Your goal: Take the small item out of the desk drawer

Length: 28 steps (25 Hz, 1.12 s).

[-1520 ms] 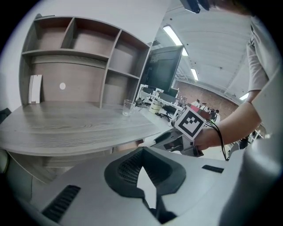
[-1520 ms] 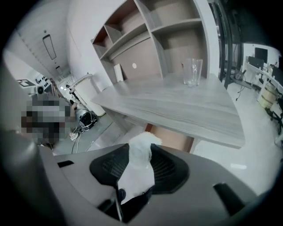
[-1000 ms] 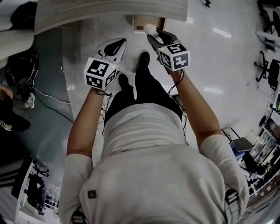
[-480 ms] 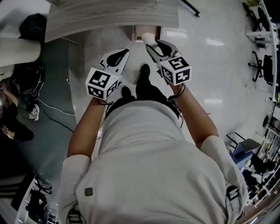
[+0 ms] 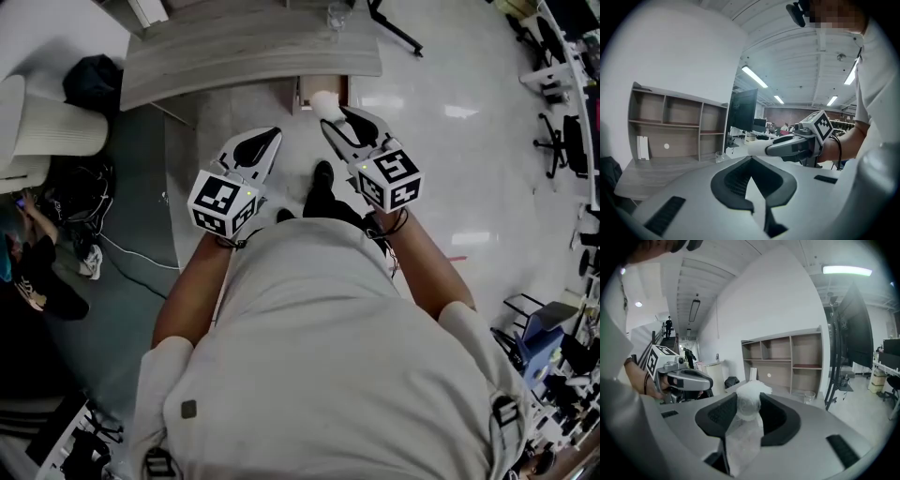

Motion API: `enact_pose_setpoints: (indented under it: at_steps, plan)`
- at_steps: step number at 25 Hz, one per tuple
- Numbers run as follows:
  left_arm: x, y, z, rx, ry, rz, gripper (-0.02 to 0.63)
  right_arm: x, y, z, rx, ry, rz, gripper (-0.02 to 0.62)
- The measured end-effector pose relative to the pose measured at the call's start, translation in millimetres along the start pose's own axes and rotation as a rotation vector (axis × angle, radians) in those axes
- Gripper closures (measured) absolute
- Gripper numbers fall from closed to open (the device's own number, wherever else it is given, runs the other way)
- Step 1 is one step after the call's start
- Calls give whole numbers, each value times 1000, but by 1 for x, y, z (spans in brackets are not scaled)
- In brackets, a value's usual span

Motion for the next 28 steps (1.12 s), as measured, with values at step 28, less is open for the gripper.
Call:
enact_pose_setpoints:
  at_steps: [28]
  plan:
    - [-116, 49, -8, -116, 24, -16, 591, -10, 12, -158, -117, 2, -66, 437]
Point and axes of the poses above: the fingertips, and each gripper's own axes: z forward along the fingers, x to its left, y out of its top, the point moved 10 cm from there along -z, backward along the fingers, and after that the axes turned 2 degrees about -x, right-handed, at the moved point
